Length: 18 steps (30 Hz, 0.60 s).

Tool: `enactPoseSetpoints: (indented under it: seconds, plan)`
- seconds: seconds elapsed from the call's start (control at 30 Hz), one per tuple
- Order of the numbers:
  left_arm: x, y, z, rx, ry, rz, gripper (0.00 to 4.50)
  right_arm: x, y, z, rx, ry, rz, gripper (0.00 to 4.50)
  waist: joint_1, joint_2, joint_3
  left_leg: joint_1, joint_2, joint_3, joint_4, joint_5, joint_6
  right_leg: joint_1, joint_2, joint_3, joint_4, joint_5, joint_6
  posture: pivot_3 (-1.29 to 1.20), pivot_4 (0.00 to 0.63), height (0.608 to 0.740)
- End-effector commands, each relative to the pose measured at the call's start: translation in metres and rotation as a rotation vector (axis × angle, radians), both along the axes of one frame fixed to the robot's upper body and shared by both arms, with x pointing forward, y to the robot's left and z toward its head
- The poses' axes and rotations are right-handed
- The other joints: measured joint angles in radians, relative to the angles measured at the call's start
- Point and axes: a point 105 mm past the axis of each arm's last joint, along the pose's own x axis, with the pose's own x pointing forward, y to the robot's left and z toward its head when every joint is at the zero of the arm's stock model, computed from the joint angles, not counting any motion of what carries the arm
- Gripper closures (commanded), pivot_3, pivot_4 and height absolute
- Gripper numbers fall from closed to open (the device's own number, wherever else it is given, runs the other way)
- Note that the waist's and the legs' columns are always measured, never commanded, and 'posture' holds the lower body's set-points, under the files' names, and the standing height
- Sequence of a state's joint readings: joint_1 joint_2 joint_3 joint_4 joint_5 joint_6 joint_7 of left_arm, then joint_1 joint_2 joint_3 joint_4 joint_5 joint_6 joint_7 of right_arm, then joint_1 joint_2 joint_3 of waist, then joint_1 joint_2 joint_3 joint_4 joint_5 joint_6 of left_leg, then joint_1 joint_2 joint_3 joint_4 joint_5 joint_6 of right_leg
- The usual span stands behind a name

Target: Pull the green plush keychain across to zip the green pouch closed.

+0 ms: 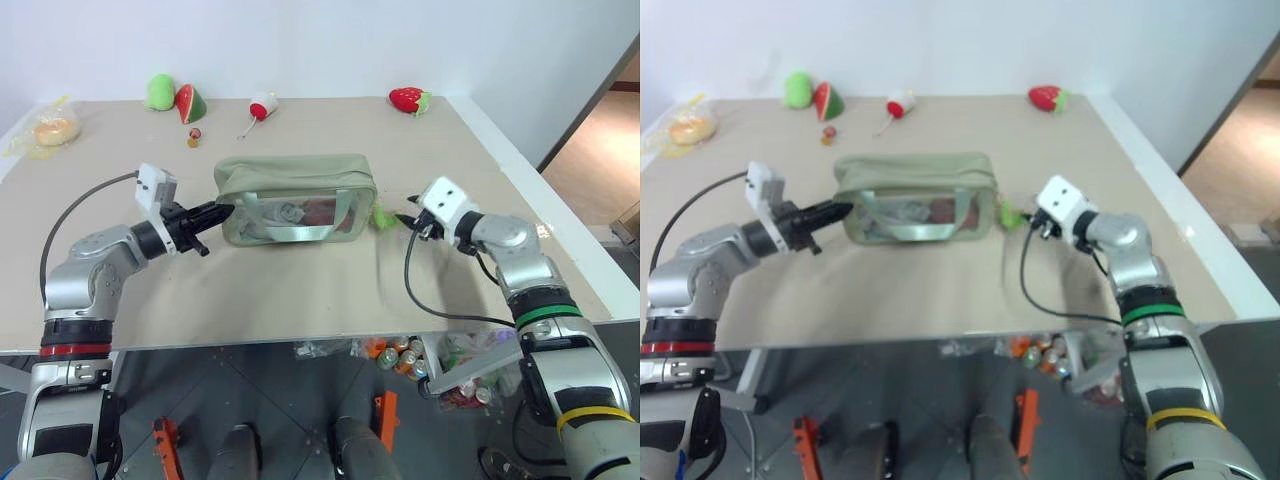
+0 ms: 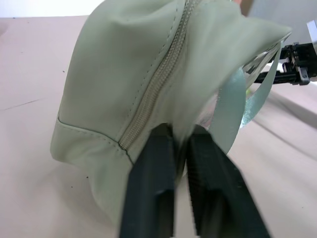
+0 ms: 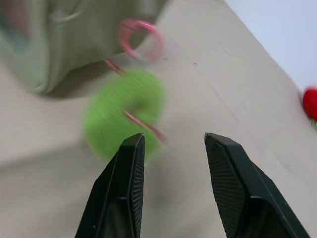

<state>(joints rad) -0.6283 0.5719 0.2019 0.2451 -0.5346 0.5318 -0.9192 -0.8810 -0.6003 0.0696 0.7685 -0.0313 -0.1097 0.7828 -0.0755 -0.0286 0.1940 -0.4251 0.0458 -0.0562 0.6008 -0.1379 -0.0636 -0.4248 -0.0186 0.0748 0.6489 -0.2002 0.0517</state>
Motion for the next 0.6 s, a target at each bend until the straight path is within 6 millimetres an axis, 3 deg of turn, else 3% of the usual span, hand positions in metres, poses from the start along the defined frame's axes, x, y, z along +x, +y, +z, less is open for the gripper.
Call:
enactPoseSetpoints:
  seconds: [0.03, 0.2, 0.3, 0.5, 0.6]
  plan:
    - [-0.003, 0.007, 0.02, 0.0, -0.074, 0.021, 2.6, -0.004, -0.002, 0.047, 0.14, -0.092, 0.021, 2.06, 0.0, 0.0, 0.0, 0.0, 0.0, 0.0, 0.0, 0.0, 0.0, 0.0, 0.0, 0.0, 0.0, 0.0, 0.0, 0.0, 0.15, 0.739]
    - [-0.004, 0.029, 0.026, 0.024, -0.066, 0.114, 0.95, -0.015, -0.018, 0.064, 0.259, -0.076, 0.011, 2.06, 0.0, 0.0, 0.0, 0.0, 0.0, 0.0, 0.0, 0.0, 0.0, 0.0, 0.0, 0.0, 0.0, 0.0, 0.0, 0.0, 0.15, 0.739]
    - [-0.02, 0.039, 0.03, 0.01, -0.071, 0.093, 0.95, -0.026, -0.019, 0.067, 0.309, -0.038, 0.047, 2.06, 0.0, 0.0, 0.0, -0.001, 0.0, 0.0, -0.001, -0.001, 0.0, -0.001, 0.0, 0.0, 0.0, -0.001, -0.001, 0.0, 0.15, 0.739]
    - [-0.054, 0.074, 0.002, 0.058, 0.023, 0.225, 0.95, -0.098, -0.007, 0.056, 0.432, 0.125, 0.274, 2.06, 0.002, 0.0, 0.0, 0.0, 0.001, 0.0, -0.003, -0.005, 0.001, -0.001, 0.0, 0.0, 0.001, -0.007, 0.0, 0.0, 0.15, 0.739]
    - [-0.064, 0.085, -0.002, 0.013, 0.037, 0.278, 0.95, -0.111, -0.006, 0.048, 0.439, 0.153, 0.246, 2.06, 0.003, 0.0, 0.0, -0.001, 0.001, 0.0, -0.003, -0.005, 0.002, -0.002, 0.0, -0.001, 0.001, -0.008, -0.002, 0.0, 0.15, 0.739]
